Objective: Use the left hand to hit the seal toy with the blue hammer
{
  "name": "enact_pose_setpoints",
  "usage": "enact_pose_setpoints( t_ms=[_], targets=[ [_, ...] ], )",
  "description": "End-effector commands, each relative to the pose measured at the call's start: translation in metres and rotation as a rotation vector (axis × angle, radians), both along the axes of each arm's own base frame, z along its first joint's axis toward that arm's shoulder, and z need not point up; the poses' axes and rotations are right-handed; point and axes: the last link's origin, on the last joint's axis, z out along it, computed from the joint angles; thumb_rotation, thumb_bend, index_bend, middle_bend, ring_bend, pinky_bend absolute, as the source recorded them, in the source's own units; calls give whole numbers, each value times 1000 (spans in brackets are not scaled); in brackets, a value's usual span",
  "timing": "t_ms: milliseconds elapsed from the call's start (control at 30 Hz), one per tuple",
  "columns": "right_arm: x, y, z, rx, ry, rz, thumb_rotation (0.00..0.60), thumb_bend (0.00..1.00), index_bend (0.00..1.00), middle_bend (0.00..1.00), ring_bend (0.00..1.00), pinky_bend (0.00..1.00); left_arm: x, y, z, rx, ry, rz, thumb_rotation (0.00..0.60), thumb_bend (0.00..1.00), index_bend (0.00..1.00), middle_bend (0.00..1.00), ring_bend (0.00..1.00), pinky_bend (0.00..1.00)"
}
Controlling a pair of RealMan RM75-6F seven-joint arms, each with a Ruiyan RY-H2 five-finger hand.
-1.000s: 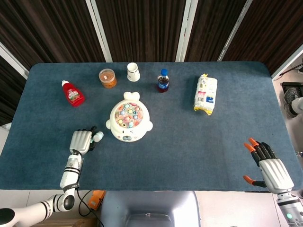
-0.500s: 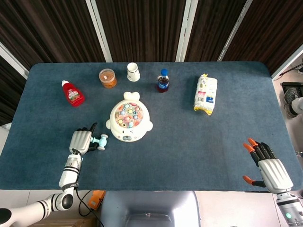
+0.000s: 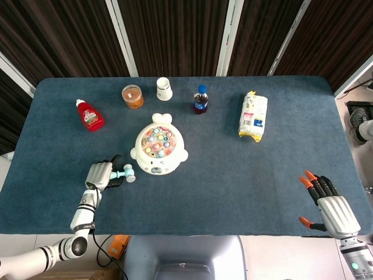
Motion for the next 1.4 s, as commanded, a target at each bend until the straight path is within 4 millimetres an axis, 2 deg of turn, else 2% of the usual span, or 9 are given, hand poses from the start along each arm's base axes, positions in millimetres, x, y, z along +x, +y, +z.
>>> enact_pose_setpoints(
  t_ms=[33, 233, 600, 933, 1000, 1067, 1133, 1400],
  targets=[
    [0, 0, 0, -2, -1, 0, 600, 232, 0, 0, 0, 0, 3, 1, 7, -62, -87, 79, 412, 399, 182, 340, 283, 319],
    [0, 1, 0, 1, 1, 3, 600, 232, 0, 0, 0, 0, 0, 5, 12, -114, -157, 167, 356, 399, 184, 337, 276, 279],
    [0, 1, 0, 1, 2, 1, 600, 232, 0, 0, 0, 0, -20, 10, 16, -151, -277, 294, 321, 401, 184, 337, 272, 258],
    [0, 1, -1, 2, 4, -2, 600, 232, 0, 0, 0, 0, -22, 7, 19, -132, -260, 244, 309, 402, 186, 337, 270, 244],
    [0, 1, -1, 2, 3, -3, 600, 232, 0, 0, 0, 0, -22, 6, 19, -117, -244, 222, 287, 401, 187, 333, 255, 230],
    [0, 1, 0, -1, 3, -3, 600, 232, 0, 0, 0, 0, -21, 5, 20, -105, -229, 198, 238, 401, 182, 309, 212, 206],
    [0, 1, 0, -2, 2, -5, 600, 232, 0, 0, 0, 0, -20, 4, 21, -88, -221, 177, 202, 400, 165, 256, 153, 181],
    [0, 1, 0, -3, 2, -4, 600, 232, 0, 0, 0, 0, -18, 1, 23, -43, -196, 110, 184, 399, 139, 200, 100, 142]
  ],
)
